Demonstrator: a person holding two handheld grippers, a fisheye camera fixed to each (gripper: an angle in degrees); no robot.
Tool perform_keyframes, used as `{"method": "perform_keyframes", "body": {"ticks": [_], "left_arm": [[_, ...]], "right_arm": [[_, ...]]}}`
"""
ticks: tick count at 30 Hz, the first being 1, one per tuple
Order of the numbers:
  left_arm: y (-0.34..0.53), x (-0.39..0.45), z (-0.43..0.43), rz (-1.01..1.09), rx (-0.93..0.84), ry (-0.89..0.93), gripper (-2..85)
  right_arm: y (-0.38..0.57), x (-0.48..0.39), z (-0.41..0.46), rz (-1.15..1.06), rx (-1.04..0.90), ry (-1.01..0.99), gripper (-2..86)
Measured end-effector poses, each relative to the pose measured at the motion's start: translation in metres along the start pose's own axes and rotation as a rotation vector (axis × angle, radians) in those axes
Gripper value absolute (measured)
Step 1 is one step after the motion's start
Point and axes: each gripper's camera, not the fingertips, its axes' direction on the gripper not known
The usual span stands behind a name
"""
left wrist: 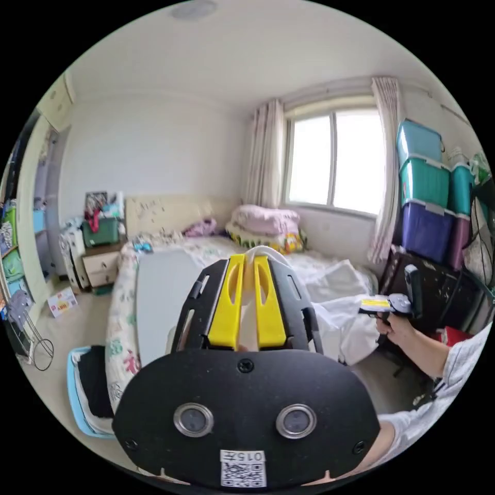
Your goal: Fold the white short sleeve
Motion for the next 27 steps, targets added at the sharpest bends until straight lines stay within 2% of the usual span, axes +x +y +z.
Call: {"method": "perform_keyframes", "body": {"ticks": [2,5,11,14,20,24,27], "left_arm": [[0.038,-0.011,0.066,-0.005,-0.21,0.073,7.9],[0.088,-0.034,0.114,-0.032,-0.418,0.096,11.7],[0.155,-0.116,0.086,-0.27,-0.413,0.135,11.9],[0.174,-0.132,0.079,-0.256,-0.493,0.022,11.9],[0.195,-0.141,0.116,-0.222,-0.651,-0.01,12.2],[0.193,-0.149,0.139,-0.236,-0.703,-0.01,11.6],[0.188,-0.152,0.144,-0.236,-0.714,-0.003,9.3]], "right_arm": [[0.008,0.021,0.034,0.05,-0.123,0.013,0.4],[0.011,0.049,0.055,0.111,-0.224,-0.003,0.9],[-0.029,0.084,0.054,0.118,-0.228,-0.013,2.8],[-0.065,0.083,0.049,0.084,-0.174,0.077,6.1],[-0.145,0.083,0.045,-0.06,-0.124,0.117,9.2],[-0.178,0.092,0.052,-0.164,-0.224,0.02,4.0],[-0.194,0.112,0.054,-0.174,-0.367,-0.103,3.9]]}}
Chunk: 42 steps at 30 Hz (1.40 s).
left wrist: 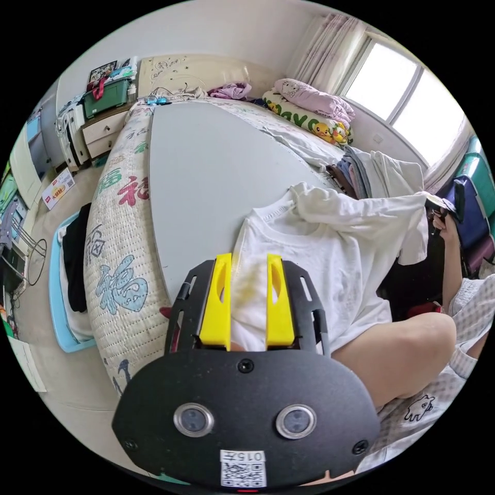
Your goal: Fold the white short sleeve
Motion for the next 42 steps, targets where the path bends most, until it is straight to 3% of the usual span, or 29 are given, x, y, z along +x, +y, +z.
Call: {"method": "perform_keyframes", "body": {"ticks": [3,8,15,18,20,23,25,29,33,37,42], "left_arm": [[-0.006,0.002,-0.001,-0.001,-0.018,-0.056,6.6],[-0.009,0.012,-0.005,0.043,-0.024,-0.12,1.4],[0.037,0.024,-0.057,-0.06,0.142,-0.152,-0.1],[0.068,0.027,-0.08,-0.139,0.191,-0.19,-0.2],[0.087,0.023,-0.091,-0.189,0.193,-0.182,-0.3],[0.105,0.018,-0.101,-0.217,0.193,-0.166,-0.3],[0.113,0.017,-0.105,-0.219,0.188,-0.177,-0.2],[0.127,0.007,-0.112,-0.243,0.221,-0.153,-0.2],[0.135,-0.001,-0.113,-0.269,0.262,-0.116,-0.3],[0.141,-0.006,-0.113,-0.27,0.256,-0.102,-0.3],[0.152,-0.01,-0.119,-0.285,0.262,-0.066,-0.2]], "right_arm": [[-0.006,0.012,-0.016,0.034,-0.004,0.012,2.8],[-0.026,0.03,-0.071,0.126,0.187,0.084,0.5],[-0.11,-0.045,-0.039,-0.168,0.278,-0.04,3.6],[-0.165,-0.094,0.023,-0.336,0.214,-0.132,7.6],[-0.208,-0.12,0.085,-0.408,0.067,-0.137,9.8],[-0.249,-0.127,0.151,-0.441,-0.156,-0.109,9.0],[-0.266,-0.121,0.16,-0.444,-0.208,-0.116,7.0],[-0.302,-0.062,0.127,-0.214,-0.094,-0.007,2.5],[-0.324,-0.009,0.111,-0.038,-0.106,0.152,2.6],[-0.335,-0.013,0.078,-0.139,0.01,-0.128,7.1],[-0.373,-0.04,0.098,-0.245,-0.061,-0.091,10.6]]}}
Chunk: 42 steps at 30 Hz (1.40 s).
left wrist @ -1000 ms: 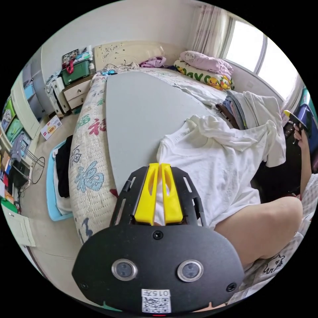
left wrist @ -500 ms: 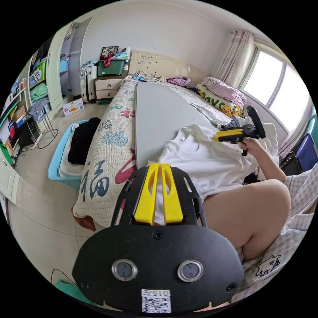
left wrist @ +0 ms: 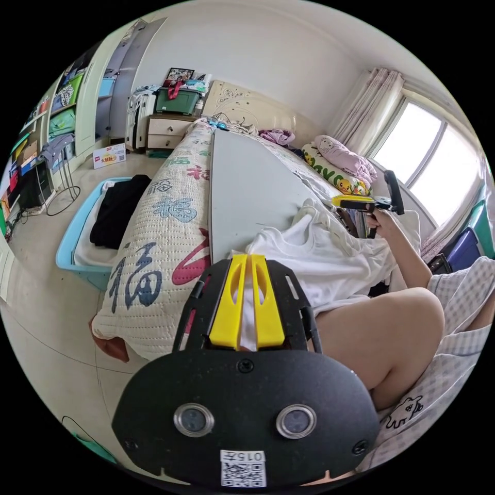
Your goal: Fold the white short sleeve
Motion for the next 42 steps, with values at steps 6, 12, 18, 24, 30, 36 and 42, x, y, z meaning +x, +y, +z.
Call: {"method": "perform_keyframes", "body": {"ticks": [6,12,18,24,30,36,42], "left_arm": [[0.009,-0.003,-0.005,0.003,-0.039,0.021,-0.1],[0.025,0.003,-0.018,0.027,-0.025,0.035,-0.2],[0.05,0.011,-0.025,0.043,-0.058,0.062,-0.2],[0.074,0.024,-0.029,0.04,-0.067,0.078,-0.2],[0.103,0.049,-0.038,0.068,-0.081,0.04,-0.2],[0.135,0.067,-0.044,0.051,-0.079,0.054,-0.3],[0.162,0.101,-0.07,0.037,0.075,-0.047,-0.5]], "right_arm": [[-0.065,0.008,0.036,-0.124,-0.203,-0.201,13.8],[-0.071,0.037,0.009,-0.074,-0.222,-0.338,2.9],[0.0,0.048,-0.044,0.005,-0.21,-0.392,3.4],[0.026,0.016,-0.068,-0.099,-0.177,-0.269,10.3],[0.032,-0.048,-0.082,-0.387,-0.122,-0.276,14.7],[0.074,-0.101,-0.058,-0.618,-0.381,-0.158,8.3],[0.116,-0.102,-0.115,-0.323,-0.13,0.027,0.1]]}}
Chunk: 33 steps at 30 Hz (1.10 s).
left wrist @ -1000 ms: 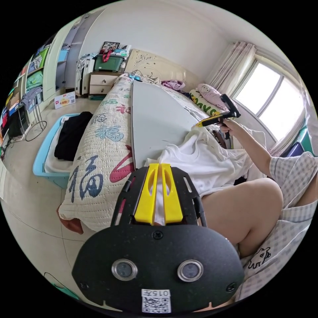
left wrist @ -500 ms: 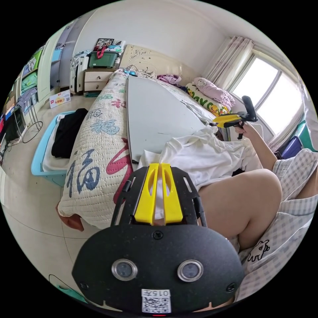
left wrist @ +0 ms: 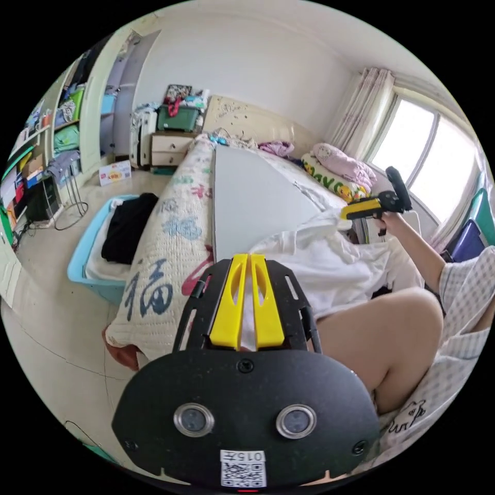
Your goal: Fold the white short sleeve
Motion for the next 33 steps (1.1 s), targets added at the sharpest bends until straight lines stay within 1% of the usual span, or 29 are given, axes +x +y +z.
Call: {"method": "perform_keyframes", "body": {"ticks": [2,3,5,6,8,10,11,13,15,17,23,29,33], "left_arm": [[-0.005,0.022,-0.026,-0.008,0.133,-0.017,-0.5],[-0.008,0.029,-0.033,-0.001,0.168,-0.024,-0.5],[-0.021,0.065,-0.064,0.019,0.309,-0.053,-0.5],[-0.023,0.073,-0.073,0.019,0.361,-0.053,-0.6],[-0.03,0.104,-0.107,-0.022,0.538,0.0,-0.6],[-0.033,0.132,-0.135,-0.028,0.651,0.026,-0.6],[-0.035,0.155,-0.155,0.004,0.714,0.014,-0.6],[-0.038,0.19,-0.186,0.074,0.788,-0.02,-0.6],[-0.041,0.221,-0.216,0.153,0.835,-0.04,-0.6],[-0.047,0.258,-0.252,0.262,0.875,-0.11,-0.6],[-0.063,0.331,-0.318,0.485,0.886,-0.288,-0.4],[-0.062,0.384,-0.346,0.65,0.868,-0.489,-0.4],[-0.046,0.401,-0.345,0.76,0.833,-0.601,-0.3]], "right_arm": [[0.025,-0.013,-0.049,0.104,0.137,0.115,-0.2],[0.031,-0.018,-0.063,0.127,0.169,0.148,-0.2],[0.058,-0.036,-0.12,0.25,0.329,0.238,-0.2],[0.066,-0.04,-0.135,0.282,0.379,0.247,-0.2],[0.102,-0.057,-0.193,0.401,0.584,0.239,0.0],[0.128,-0.071,-0.23,0.455,0.706,0.238,0.1],[0.144,-0.083,-0.252,0.469,0.768,0.264,0.2],[0.163,-0.1,-0.284,0.466,0.815,0.32,0.2],[0.18,-0.114,-0.315,0.45,0.84,0.359,0.2],[0.199,-0.129,-0.353,0.419,0.856,0.388,0.1],[0.217,-0.156,-0.427,0.358,0.815,0.495,-0.3],[0.222,-0.171,-0.469,0.316,0.782,0.547,-0.6],[0.227,-0.181,-0.483,0.273,0.769,0.56,-0.7]]}}
